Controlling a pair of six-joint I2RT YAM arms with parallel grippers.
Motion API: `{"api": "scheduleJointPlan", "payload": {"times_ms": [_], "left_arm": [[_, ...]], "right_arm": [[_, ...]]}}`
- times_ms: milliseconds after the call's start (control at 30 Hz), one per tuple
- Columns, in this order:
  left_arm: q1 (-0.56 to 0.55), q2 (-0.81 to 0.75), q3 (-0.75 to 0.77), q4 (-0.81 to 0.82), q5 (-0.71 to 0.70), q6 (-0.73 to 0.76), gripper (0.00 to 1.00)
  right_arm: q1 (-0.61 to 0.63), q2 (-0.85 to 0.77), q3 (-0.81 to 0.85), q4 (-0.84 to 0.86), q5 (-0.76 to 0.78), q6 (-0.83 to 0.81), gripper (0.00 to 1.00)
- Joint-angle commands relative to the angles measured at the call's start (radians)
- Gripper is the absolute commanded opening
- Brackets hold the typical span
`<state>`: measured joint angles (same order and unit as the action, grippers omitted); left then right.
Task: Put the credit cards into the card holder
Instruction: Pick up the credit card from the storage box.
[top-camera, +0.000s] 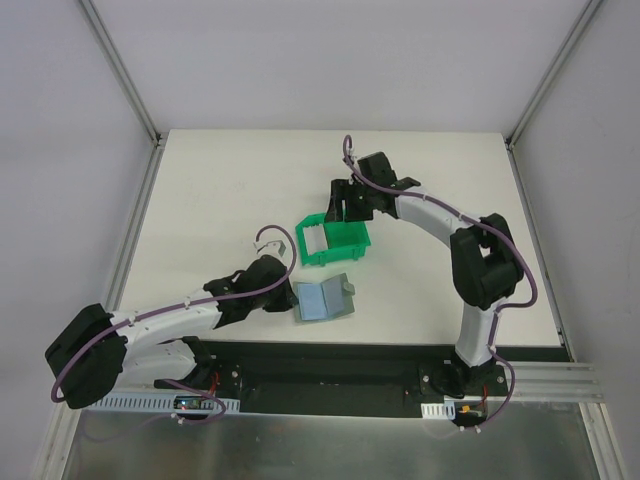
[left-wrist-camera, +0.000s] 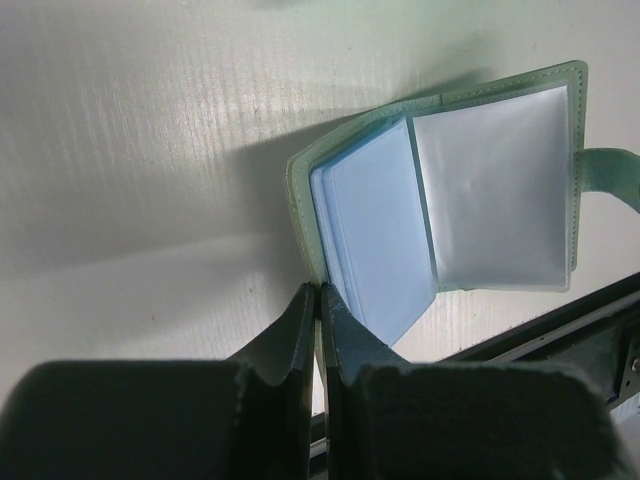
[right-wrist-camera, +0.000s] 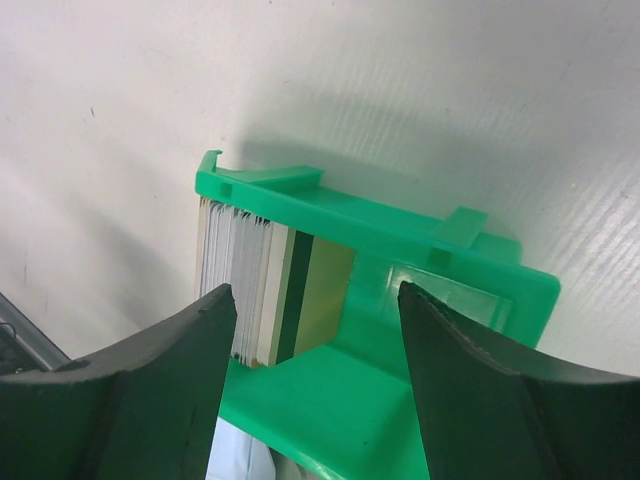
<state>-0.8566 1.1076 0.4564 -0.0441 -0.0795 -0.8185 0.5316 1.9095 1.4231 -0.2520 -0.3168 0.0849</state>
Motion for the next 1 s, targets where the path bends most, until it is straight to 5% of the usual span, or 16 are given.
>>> {"api": "scheduleJointPlan", "payload": {"times_ms": [0, 967], "left_arm": [[-0.001, -0.032, 0.019, -0.010, 0.004, 0.028, 0.00], [-0.002, -0.055, 0.013, -0.010, 0.006, 0.068, 0.00]], "right_arm": [[0.021, -0.055, -0.010, -0.006, -0.045, 0.044, 0.69], [0.099, 0.056, -0.039, 0.100, -0.031, 0.162, 0.72]]}}
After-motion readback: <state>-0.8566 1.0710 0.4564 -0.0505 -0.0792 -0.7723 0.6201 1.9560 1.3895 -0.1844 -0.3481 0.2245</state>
